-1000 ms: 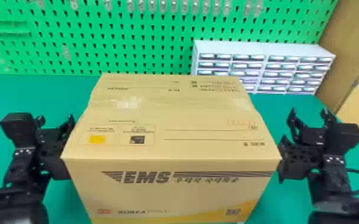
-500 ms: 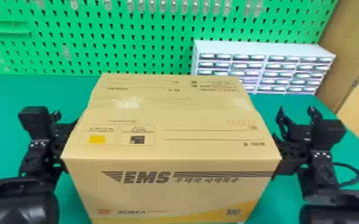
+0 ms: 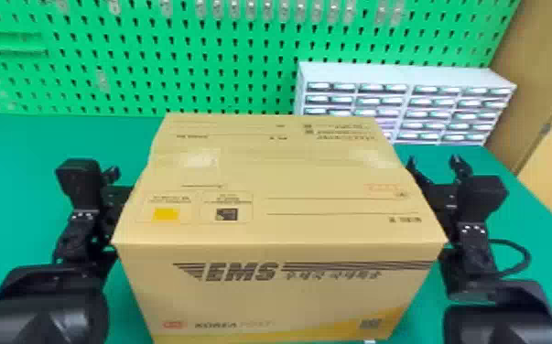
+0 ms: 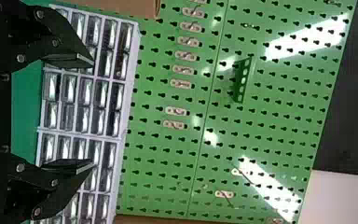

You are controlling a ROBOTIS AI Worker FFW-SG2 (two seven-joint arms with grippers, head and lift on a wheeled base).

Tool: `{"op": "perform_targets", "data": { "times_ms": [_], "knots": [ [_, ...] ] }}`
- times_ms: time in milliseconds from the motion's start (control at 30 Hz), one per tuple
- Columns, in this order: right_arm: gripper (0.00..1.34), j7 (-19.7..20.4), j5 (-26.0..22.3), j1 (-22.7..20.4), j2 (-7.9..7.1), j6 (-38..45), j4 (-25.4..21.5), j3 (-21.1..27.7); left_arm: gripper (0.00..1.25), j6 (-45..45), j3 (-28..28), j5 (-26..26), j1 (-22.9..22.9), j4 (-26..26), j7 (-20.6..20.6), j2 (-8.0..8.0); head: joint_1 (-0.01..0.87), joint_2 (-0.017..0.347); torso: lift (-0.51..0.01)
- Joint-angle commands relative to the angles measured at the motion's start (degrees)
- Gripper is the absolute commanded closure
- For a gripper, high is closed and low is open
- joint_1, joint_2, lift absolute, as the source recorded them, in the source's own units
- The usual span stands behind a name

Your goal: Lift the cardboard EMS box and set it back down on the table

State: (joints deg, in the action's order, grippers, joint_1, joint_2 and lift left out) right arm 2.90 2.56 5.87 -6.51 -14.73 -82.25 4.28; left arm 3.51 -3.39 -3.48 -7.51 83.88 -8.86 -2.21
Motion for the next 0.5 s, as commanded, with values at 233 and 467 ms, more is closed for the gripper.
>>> {"op": "perform_targets", "data": {
  "times_ms": [233,467],
  "knots": [
    [0.5,0.0,-0.1,0.2,-0.17,-0.1,0.7,-1.6,0.46,0.1,1.3,-0.2,-0.3,-0.6,-0.8,0.01,0.678,-0.014,-0.095],
    [0.5,0.0,-0.1,0.0,0.0,-0.1,0.8,-2.1,0.46,0.1,1.5,-0.3,-0.3,-0.6,-1.0,0.01,0.678,-0.014,-0.095]
  ]
}}
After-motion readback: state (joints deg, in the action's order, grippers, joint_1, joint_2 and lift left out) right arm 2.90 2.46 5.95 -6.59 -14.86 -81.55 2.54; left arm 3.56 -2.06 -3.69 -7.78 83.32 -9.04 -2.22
